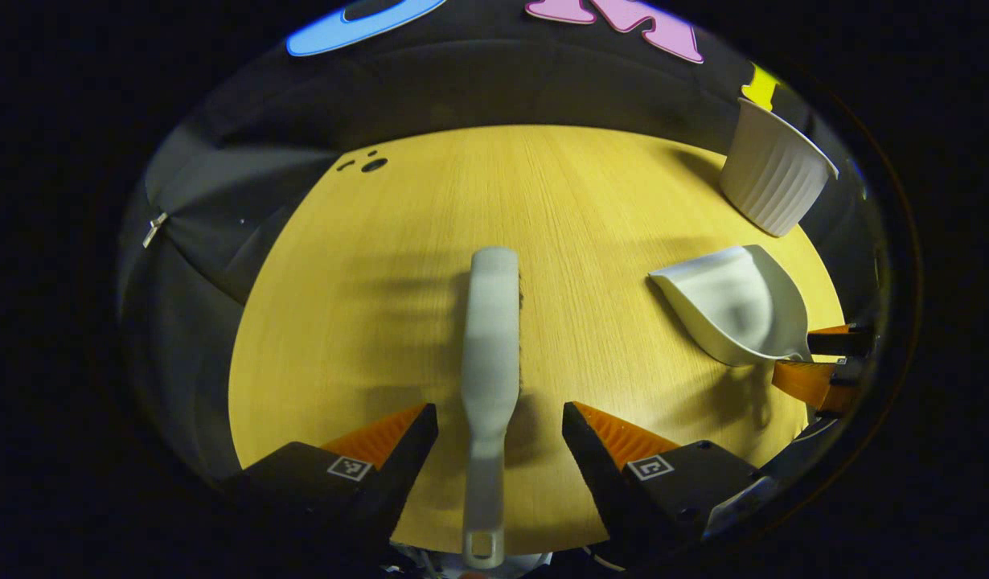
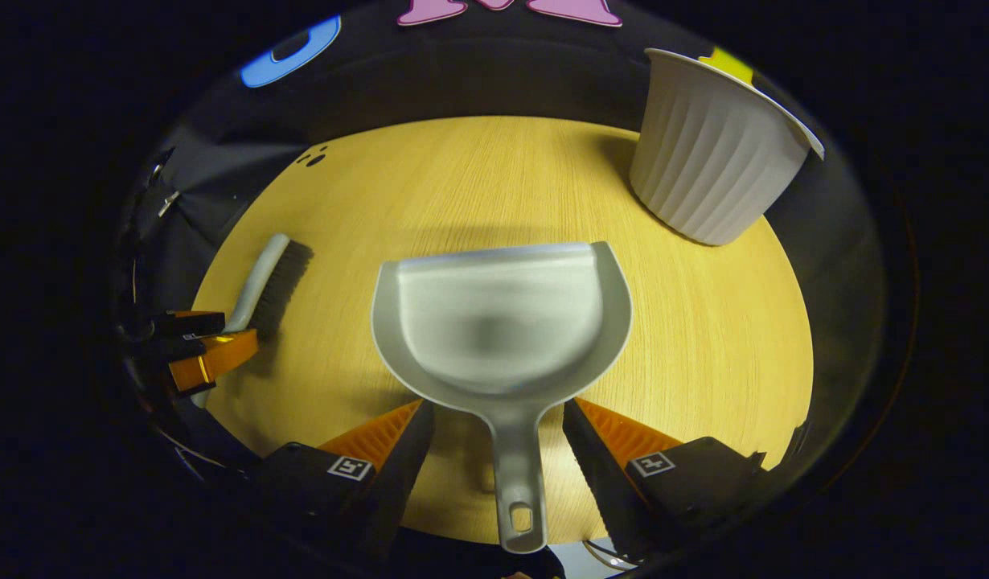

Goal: Pick up the small broom and dustpan from the desktop, sweep the trash into the dustpan with the broom, and then empty the trash into the garbage bin.

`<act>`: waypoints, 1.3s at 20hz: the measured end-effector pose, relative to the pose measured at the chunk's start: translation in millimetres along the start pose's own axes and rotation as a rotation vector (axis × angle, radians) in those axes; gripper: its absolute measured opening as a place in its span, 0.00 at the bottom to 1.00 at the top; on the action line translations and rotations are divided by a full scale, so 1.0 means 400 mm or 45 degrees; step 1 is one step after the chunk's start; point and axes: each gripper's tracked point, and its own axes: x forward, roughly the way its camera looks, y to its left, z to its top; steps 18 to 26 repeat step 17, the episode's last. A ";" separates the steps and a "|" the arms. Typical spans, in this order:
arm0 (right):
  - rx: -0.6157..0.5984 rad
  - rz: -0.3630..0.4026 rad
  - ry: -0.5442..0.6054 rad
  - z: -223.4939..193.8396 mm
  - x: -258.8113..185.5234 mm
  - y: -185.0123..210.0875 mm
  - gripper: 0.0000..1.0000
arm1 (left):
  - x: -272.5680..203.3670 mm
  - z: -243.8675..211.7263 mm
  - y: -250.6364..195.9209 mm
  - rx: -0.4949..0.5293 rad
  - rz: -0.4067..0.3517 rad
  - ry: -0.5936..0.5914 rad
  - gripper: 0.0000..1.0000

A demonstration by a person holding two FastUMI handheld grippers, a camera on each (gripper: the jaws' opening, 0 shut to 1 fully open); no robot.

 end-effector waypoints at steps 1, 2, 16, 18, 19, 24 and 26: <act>0.017 0.011 -0.041 0.019 -0.017 0.002 1.00 | -0.022 0.012 -0.006 -0.011 -0.009 -0.038 0.98; 0.017 0.007 -0.084 0.041 -0.040 -0.001 1.00 | -0.044 0.030 -0.018 -0.023 -0.028 -0.083 0.98; -0.091 -0.092 -1.093 0.369 -0.586 0.065 0.98 | -0.664 0.243 -0.028 -0.044 -0.001 -0.962 0.98; -0.097 -0.075 -1.138 0.364 -0.616 0.081 0.98 | -0.703 0.244 -0.031 -0.040 0.007 -1.024 0.98; -0.097 -0.075 -1.138 0.364 -0.616 0.081 0.98 | -0.703 0.244 -0.031 -0.040 0.007 -1.024 0.98; -0.097 -0.075 -1.138 0.364 -0.616 0.081 0.98 | -0.703 0.244 -0.031 -0.040 0.007 -1.024 0.98; -0.097 -0.075 -1.138 0.364 -0.616 0.081 0.98 | -0.703 0.244 -0.031 -0.040 0.007 -1.024 0.98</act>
